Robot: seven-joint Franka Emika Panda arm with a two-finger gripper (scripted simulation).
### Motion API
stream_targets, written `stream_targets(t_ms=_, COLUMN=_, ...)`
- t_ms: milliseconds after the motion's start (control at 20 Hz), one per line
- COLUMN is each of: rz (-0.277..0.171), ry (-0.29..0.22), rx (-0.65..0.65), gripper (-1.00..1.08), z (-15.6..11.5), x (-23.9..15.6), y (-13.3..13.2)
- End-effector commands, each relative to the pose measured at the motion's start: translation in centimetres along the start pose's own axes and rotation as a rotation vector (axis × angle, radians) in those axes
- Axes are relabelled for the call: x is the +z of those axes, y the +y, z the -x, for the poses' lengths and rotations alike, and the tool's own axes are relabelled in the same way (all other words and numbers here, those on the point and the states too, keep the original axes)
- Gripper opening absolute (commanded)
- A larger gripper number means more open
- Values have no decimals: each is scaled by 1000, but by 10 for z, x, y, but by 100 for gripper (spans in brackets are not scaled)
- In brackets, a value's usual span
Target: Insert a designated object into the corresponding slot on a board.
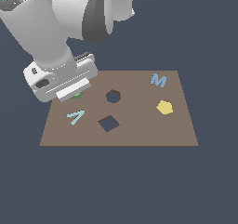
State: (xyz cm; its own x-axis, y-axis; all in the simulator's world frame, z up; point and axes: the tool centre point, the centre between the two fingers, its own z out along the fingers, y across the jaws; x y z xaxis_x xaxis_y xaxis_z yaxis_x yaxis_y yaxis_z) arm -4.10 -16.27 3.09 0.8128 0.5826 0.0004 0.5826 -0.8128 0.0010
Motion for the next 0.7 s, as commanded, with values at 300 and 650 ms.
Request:
stream_targets(t_ms=300, rz=-1, ry=-1, rx=-8, gripper=-100, z=0, x=-2, y=0)
stream_targets(t_ms=650, rz=-1, ry=-1, rx=-82, gripper=-100, z=-5, x=-3, y=3)
